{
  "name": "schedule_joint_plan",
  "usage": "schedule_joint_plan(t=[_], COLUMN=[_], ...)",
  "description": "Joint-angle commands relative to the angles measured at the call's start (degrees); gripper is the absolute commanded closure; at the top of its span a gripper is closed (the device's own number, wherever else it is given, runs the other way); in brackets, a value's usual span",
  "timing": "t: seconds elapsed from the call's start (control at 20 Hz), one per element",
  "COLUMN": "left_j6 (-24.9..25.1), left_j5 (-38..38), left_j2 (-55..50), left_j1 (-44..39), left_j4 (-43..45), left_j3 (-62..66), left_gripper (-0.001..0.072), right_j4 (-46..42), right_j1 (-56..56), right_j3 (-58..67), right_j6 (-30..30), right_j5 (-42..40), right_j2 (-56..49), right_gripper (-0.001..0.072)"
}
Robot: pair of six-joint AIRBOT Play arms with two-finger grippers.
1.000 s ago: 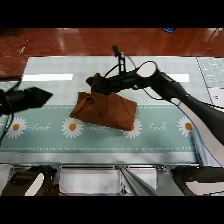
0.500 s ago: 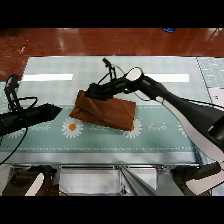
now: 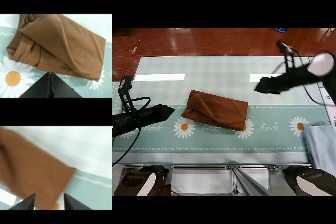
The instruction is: Fold the shirts.
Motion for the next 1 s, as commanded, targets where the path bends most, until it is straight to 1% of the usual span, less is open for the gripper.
schedule_joint_plan(t=[0.0,0.05,0.1,0.15,0.25,0.4,0.5,0.6,0.75,0.8,0.85,0.9,0.95], left_j6=[0.1,0.1,0.1,0.1,0.1,0.0,0.0,0.0,0.0,0.0,0.0,0.0,0.0], left_j5=[0.1,0.3,0.3,0.3,0.2,0.2,0.2,0.2,0.2,0.2,0.2,0.2,0.2], left_j2=[0.0,0.0,0.0,0.0,0.0,0.0,0.0,0.0,0.0,0.0,0.0,0.0,0.0], left_j1=[0.0,0.0,0.0,0.0,0.0,0.0,0.0,0.0,0.0,0.0,0.0,0.0,0.0], left_j4=[0.0,0.0,0.0,0.0,0.0,-0.1,-0.3,-0.5,-0.5,-0.5,-0.5,-0.5,-0.5], left_j3=[-0.1,-0.2,-0.3,-0.3,-0.3,-0.3,-0.3,-0.3,-0.3,-0.3,-0.3,-0.3,-0.3], left_gripper=[0.0680,0.0680,0.0680,0.0680,0.0680,0.0681,0.0680,0.0680,0.0680,0.0680,0.0680,0.0680,0.0681], right_j4=[-10.6,-7.6,-3.1,1.6,11.4,29.8,38.8,43.0,44.3,44.3,44.2,44.3,44.2], right_j1=[-1.7,-1.7,-1.7,-1.6,-1.6,-0.9,0.9,3.1,6.6,8.0,9.0,9.8,10.3], right_j3=[-20.4,-25.0,-29.0,-31.7,-33.5,-33.4,-33.3,-31.7,-27.1,-25.2,-22.9,-20.6,-17.9], right_j6=[15.5,17.0,17.0,15.8,8.9,-5.7,-12.5,-15.3,-17.1,-17.4,-17.8,-19.1,-21.2], right_j5=[-14.3,-18.0,-21.6,-24.3,-25.7,-24.8,-24.4,-24.3,-22.9,-22.6,-22.7,-22.6,-22.4], right_j2=[11.4,11.8,11.5,10.4,6.3,-1.4,-5.5,-9.2,-14.0,-15.4,-16.4,-16.9,-16.9], right_gripper=[0.0303,0.0303,0.0303,0.0303,0.0303,0.0303,0.0303,0.0303,0.0304,0.0332,0.0430,0.0601,0.0695])
